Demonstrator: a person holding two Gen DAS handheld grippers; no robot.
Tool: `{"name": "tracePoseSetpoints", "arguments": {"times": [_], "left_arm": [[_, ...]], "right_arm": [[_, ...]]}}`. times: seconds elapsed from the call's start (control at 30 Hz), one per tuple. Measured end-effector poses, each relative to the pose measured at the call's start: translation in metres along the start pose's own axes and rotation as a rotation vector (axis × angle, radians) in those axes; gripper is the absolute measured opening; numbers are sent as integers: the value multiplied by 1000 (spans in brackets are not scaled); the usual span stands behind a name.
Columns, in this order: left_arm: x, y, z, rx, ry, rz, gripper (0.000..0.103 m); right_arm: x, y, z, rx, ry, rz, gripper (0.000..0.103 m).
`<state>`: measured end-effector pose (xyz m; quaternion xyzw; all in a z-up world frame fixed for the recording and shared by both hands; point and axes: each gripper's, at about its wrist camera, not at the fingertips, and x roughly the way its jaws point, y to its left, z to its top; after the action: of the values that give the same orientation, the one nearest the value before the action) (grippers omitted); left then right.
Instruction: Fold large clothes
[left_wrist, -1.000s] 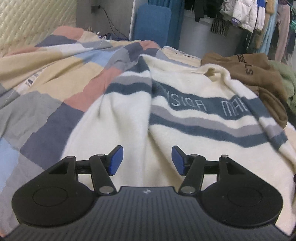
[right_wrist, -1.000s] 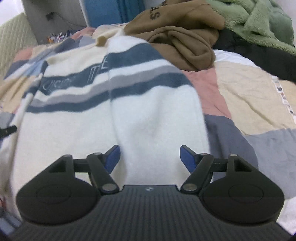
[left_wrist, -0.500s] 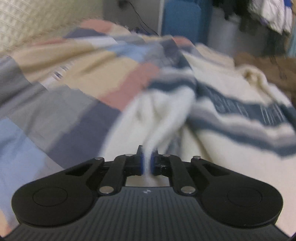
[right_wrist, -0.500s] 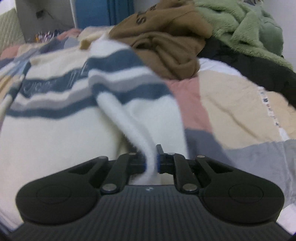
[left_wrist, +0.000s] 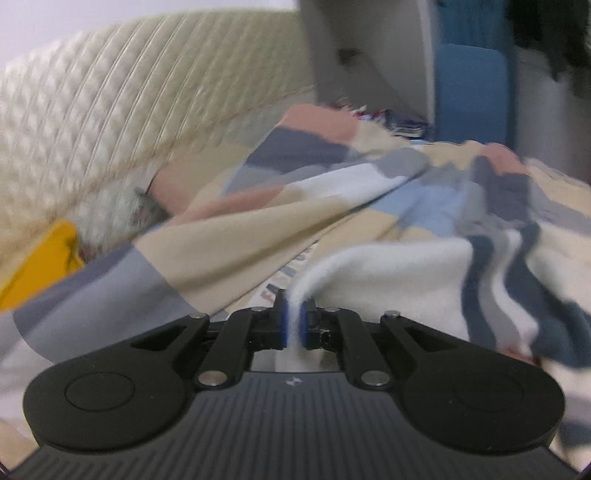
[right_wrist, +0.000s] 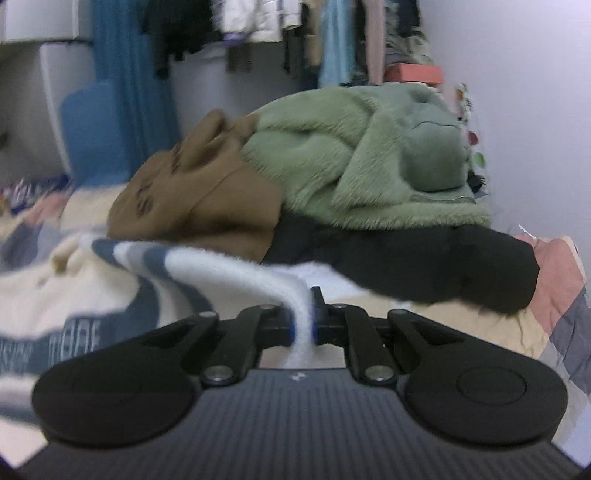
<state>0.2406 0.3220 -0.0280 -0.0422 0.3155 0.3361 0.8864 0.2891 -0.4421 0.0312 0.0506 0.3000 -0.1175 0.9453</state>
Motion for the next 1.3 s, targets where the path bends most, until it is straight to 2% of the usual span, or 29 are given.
{"name": "tracePoseSetpoints", "arguments": {"times": [0.07,0.13,0.2,0.3,0.4,0.57,0.63,0.67,0.7,0.73,0.77,0.8,0.97,1.17,1.3], "left_arm": [[16,2,-2,-2,2,13,8],[37,-6,-15,40,13,48,8],[60,-9,-30,41,53,53,8],[78,-9,-43,59,52,56,9],[87,-5,-46,47,59,42,9],[86,-3,-44,28,61,11,9],[72,-5,-48,42,62,18,14],[63,-7,-49,49,63,19,22],[57,-8,-47,48,65,25,40],[48,-8,-47,38,62,30,50],[38,-8,-46,22,54,19,61],[27,-7,-47,6,43,-24,61],[-31,-22,-53,5,34,-170,61],[-105,-60,-67,-27,44,-396,61],[-153,-95,-82,-20,57,-526,61]], "right_arm": [[17,-5,8,15,-5,-27,9],[38,-8,9,22,-11,-69,10],[61,-16,2,65,4,-103,10],[97,-29,-21,128,61,-135,10],[120,-37,-42,162,84,-141,11],[128,-29,-51,145,79,-149,12],[123,-27,-50,162,72,-145,14],[118,-25,-48,167,69,-147,17],[112,-23,-47,176,64,-150,30],[104,-22,-45,186,55,-141,47],[96,-20,-45,192,44,-129,54],[86,-17,-43,194,24,-115,57],[35,5,-38,148,-22,-21,57],[-23,44,-41,79,-14,128,57],[-61,79,-56,29,6,266,57]]}}
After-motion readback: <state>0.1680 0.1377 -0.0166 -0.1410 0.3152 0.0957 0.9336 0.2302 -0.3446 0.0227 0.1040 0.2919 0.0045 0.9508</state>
